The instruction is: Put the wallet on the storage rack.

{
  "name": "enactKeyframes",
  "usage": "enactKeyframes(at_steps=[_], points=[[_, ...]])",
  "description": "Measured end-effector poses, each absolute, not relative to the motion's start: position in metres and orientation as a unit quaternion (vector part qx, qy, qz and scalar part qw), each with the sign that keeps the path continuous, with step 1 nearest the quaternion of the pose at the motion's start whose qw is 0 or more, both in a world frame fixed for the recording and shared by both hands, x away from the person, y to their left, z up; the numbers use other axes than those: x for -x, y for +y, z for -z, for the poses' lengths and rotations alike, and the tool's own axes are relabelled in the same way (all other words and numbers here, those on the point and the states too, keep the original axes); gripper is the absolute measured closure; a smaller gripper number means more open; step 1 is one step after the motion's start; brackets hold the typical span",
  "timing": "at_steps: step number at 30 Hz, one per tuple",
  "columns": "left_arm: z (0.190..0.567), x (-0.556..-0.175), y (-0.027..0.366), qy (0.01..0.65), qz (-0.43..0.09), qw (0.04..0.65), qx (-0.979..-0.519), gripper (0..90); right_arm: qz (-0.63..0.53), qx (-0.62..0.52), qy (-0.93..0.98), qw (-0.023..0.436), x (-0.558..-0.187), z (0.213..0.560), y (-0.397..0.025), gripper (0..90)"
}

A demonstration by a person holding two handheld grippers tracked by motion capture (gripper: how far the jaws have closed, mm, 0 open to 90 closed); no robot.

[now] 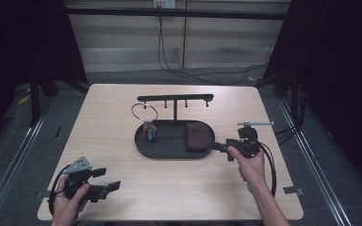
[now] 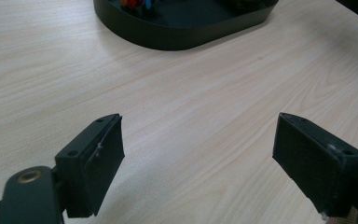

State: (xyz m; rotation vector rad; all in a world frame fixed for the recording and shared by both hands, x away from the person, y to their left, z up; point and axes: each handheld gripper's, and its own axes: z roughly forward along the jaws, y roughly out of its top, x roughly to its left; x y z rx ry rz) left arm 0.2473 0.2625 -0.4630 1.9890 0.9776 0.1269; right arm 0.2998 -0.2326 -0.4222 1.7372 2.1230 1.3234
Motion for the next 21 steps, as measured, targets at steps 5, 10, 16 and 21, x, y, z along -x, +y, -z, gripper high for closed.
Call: enactKeyframes(at_steps=[5, 10, 16, 21], points=[[0.463, -0.247, 0.262, 0.395, -0.053, 0.443, -0.803, 16.2, -0.442, -0.56, 0.698, 0.062, -0.281, 0.427, -0.236, 17.0], [0.462, -0.247, 0.262, 0.396, -0.053, 0.445, -0.802, 16.2, -0.434, -0.566, 0.697, 0.074, -0.258, 0.436, -0.243, 17.0], [0.462, -0.246, 0.26, 0.394, -0.054, 0.442, -0.804, 16.1, -0.43, -0.573, 0.691, 0.098, -0.241, 0.456, -0.252, 17.8], [0.461, -0.245, 0.263, 0.395, -0.056, 0.444, -0.803, 16.2, -0.423, -0.578, 0.69, 0.106, -0.239, 0.464, -0.253, 18.3]])
